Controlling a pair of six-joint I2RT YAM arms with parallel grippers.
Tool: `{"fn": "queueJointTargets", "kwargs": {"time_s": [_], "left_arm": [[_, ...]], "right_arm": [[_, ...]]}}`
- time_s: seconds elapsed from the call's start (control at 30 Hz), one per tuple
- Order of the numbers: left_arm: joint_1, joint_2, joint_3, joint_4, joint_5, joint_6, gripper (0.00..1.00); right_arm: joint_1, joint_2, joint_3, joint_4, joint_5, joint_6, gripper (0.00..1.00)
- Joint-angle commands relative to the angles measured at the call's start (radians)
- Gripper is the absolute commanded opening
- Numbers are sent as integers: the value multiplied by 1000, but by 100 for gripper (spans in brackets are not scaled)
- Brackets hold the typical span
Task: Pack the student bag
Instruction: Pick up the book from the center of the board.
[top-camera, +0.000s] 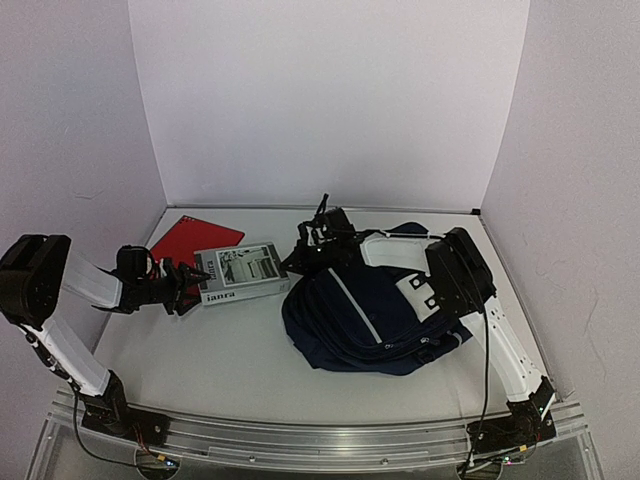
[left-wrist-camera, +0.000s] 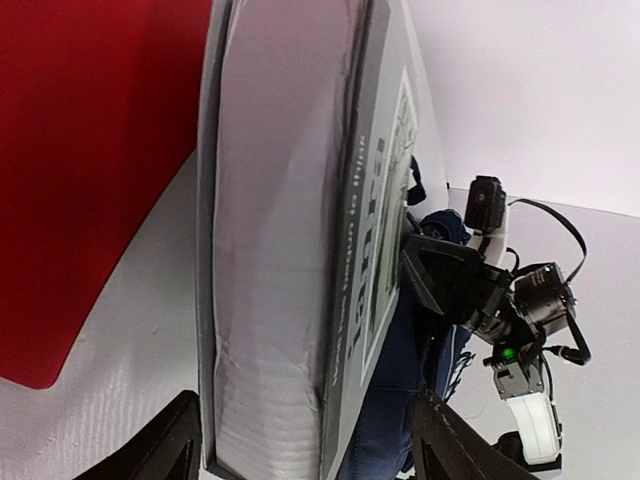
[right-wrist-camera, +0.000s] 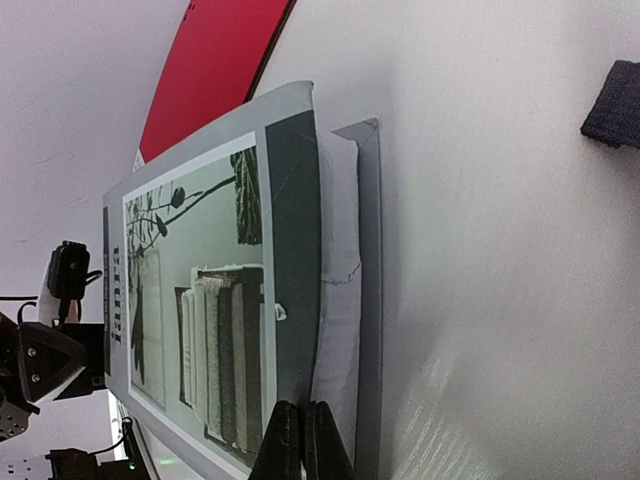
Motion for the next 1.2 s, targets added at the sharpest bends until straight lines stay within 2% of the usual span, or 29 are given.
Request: {"fn": "queueJointTargets", "kwargs": {"time_s": [0.0, 0.17, 0.43, 0.5, 0.63, 0.7, 0.77, 0.83, 0.93, 1.03, 1.1, 1.17], "left_arm": [[-14, -96, 14, 101, 16, 23, 65], [-15, -117, 10, 122, 28, 14, 58], [-22, -102, 15, 128, 32, 5, 59], [-24, -98, 20, 120, 28, 1, 52], [-25, -132, 31, 15, -36, -1, 33], [-25, -168, 40, -55, -70, 5, 27], [-25, -201, 50, -119, -81, 14, 26], [-24, -244, 57, -180, -93, 20, 25], [-22, -304, 74, -266, -118, 28, 25], [-21, -364, 93, -340, -136, 39, 25], [-21, -391, 115, -382, -140, 45, 26], [-21, -417, 134, -425, -146, 52, 26]], "right_arm": [[13, -12, -33, -88, -99, -41, 0], [13, -32, -42, -43, -183, -28, 0], [19, -89, -78, 13, -248, -25, 0], [23, -100, -83, 13, -252, -35, 0], [29, -140, -105, 13, -226, -54, 1], [29, -174, -117, 13, -195, -68, 6], [28, -211, -133, 14, -161, -83, 9], [28, -251, -157, 12, -127, -107, 17], [29, -344, -204, 9, -66, -148, 41], [29, -436, -258, -4, 0, -201, 58], [29, -504, -316, -17, 35, -233, 68], [31, -580, -366, -55, 88, -275, 73]]}}
